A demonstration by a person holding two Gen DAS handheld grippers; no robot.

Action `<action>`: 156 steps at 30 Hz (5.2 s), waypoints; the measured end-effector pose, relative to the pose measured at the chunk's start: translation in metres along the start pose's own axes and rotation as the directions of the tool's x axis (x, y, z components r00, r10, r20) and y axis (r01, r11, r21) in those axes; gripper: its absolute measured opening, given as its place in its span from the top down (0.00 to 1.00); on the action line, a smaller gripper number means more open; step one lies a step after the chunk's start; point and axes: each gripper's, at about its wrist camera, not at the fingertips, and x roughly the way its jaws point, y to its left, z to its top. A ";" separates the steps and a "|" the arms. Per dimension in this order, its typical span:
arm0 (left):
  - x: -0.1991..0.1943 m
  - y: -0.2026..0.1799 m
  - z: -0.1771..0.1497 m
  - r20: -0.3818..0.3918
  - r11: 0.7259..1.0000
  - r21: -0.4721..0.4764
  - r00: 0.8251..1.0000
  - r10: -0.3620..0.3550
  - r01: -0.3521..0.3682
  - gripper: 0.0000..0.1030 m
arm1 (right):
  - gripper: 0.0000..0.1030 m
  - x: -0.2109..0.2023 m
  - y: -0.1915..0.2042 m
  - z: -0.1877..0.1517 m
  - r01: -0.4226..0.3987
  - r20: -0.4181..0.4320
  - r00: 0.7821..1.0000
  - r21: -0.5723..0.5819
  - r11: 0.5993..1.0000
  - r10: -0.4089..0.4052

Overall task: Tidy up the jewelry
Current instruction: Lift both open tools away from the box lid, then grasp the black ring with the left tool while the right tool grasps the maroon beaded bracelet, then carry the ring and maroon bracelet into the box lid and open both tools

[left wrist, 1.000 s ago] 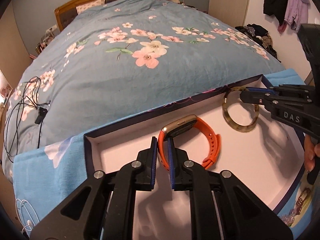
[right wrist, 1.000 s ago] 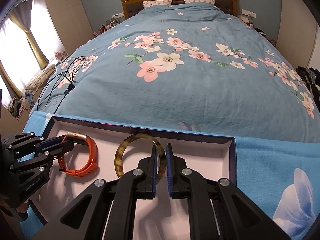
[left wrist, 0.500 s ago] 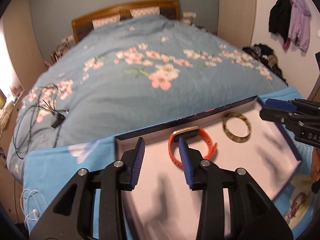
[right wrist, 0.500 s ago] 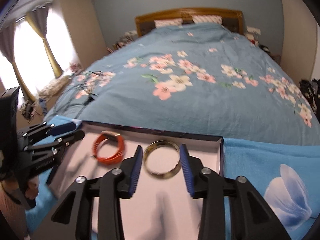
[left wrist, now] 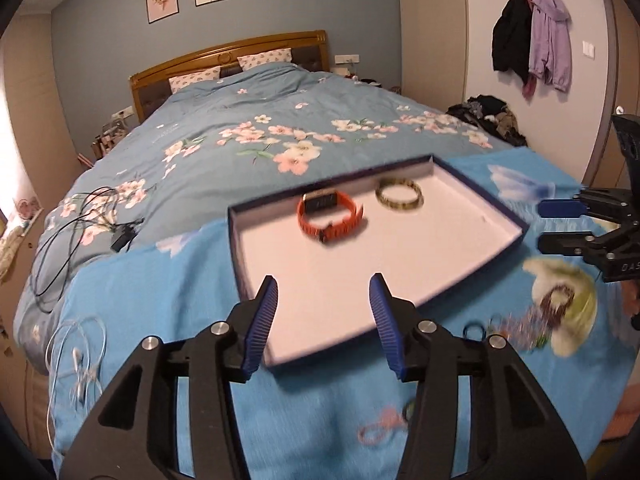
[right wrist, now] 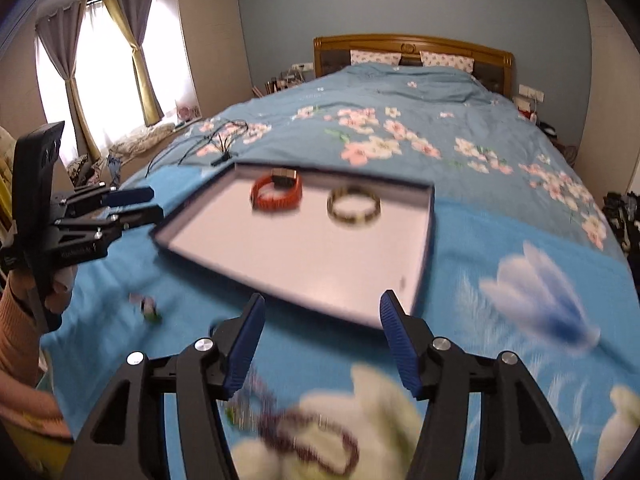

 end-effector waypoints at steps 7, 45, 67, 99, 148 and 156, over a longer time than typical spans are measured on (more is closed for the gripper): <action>-0.014 -0.014 -0.040 -0.029 1.000 -0.001 0.999 -0.024 0.024 0.54 | 0.45 -0.012 -0.006 -0.043 0.015 -0.042 0.999 0.049 0.999 -0.013; -0.030 -0.039 -0.075 -0.063 0.997 0.036 0.996 -0.070 0.072 0.51 | 0.55 -0.008 0.007 -0.075 0.020 -0.110 0.994 0.056 0.998 -0.014; 0.033 -0.088 -0.032 -0.162 0.971 0.126 0.970 -0.181 0.202 0.62 | 0.78 -0.012 -0.001 -0.079 0.014 -0.097 0.995 0.064 0.998 -0.008; 0.028 -0.091 -0.031 -0.145 0.960 0.074 0.955 -0.258 0.271 0.80 | 1.00 -0.034 0.002 -0.059 -0.047 -0.001 0.999 0.077 0.996 0.047; 0.014 -0.045 -0.001 -0.037 0.986 0.011 0.986 -0.165 0.165 0.80 | 0.99 -0.039 0.009 0.015 -0.001 0.132 0.991 -0.037 0.999 0.006; 0.034 -0.029 0.020 -0.040 0.992 -0.004 0.991 -0.126 0.126 0.80 | 0.99 -0.008 0.007 0.049 -0.018 0.138 0.990 -0.032 0.999 0.022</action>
